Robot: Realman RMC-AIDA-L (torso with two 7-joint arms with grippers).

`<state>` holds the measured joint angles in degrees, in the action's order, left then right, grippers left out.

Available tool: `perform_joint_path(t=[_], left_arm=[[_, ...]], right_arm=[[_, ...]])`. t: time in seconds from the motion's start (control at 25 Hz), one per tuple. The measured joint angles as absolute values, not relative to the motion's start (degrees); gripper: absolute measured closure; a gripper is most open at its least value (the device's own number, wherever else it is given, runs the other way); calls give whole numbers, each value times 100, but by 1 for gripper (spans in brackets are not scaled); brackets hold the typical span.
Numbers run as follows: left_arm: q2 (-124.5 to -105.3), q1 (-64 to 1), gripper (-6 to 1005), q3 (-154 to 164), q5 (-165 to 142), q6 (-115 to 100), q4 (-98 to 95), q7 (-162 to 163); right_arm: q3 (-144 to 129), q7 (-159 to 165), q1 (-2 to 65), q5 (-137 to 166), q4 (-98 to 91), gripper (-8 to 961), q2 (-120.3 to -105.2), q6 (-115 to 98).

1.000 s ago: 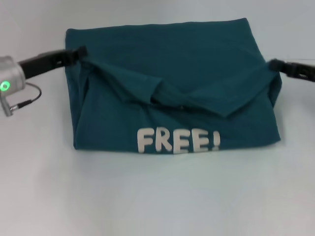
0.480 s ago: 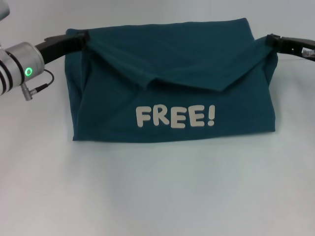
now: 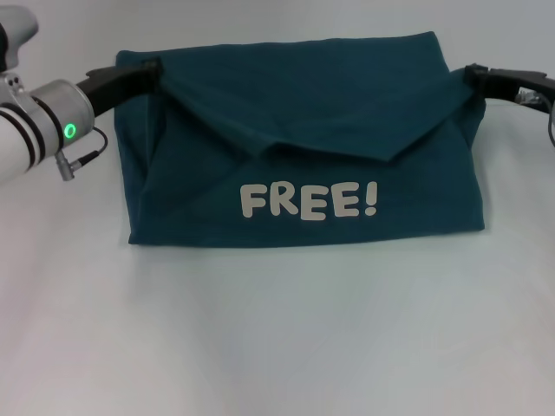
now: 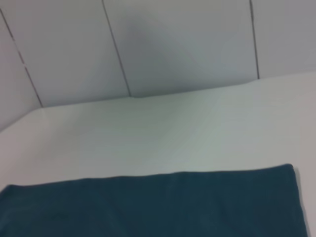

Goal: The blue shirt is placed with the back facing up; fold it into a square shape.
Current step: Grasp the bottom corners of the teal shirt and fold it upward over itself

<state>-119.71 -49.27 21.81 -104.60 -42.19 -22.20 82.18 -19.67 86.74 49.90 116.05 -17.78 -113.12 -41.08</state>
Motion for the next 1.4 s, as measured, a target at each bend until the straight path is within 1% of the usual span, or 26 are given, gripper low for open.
perform_joint_path(t=[0.16, 0.24, 0.28, 0.4, 0.68, 0.88, 1.0, 1.36, 1.4], left_arm=[[-12064, -4903, 998, 2169, -10261, -4093, -2137, 7933], [-12088, -4889, 999, 2167, -10233, -4072, -2133, 7898], [-12106, -4870, 999, 2166, -10226, -4051, -2129, 7870], [-12158, -4825, 999, 2163, -10189, -4008, -2111, 7769], [-12233, -4789, 998, 2188, -10159, -3975, -1993, 7508], [-12341, -4758, 998, 2198, -10159, -3948, -1975, 7323], [-12378, -4744, 998, 2198, -10160, -3882, -1928, 7213], [-12381, -4597, 999, 2178, -10160, -3844, -2006, 7113], [-12369, -4547, 982, 2188, -10160, -3858, -2053, 7132]], right_arm=[[-1976, 8512, 4980, 11535, -1640, 898, -11356, -3906], [-1976, 8388, 4952, 11472, -1603, 898, -11419, -3812], [-1976, 8388, 4952, 11472, -1603, 898, -11419, -3812], [-1978, 8250, 4930, 11411, -1600, 898, -11485, -3761], [-1990, 8081, 4878, 11406, -1569, 899, -11588, -3597], [-1990, 7946, 4796, 11404, -1530, 898, -11667, -3486], [-1986, 7935, 4739, 11403, -1529, 876, -11686, -3486], [-1986, 7933, 4645, 11406, -1599, 810, -11697, -3791], [-1986, 7925, 4642, 11406, -1609, 802, -11697, -3812]])
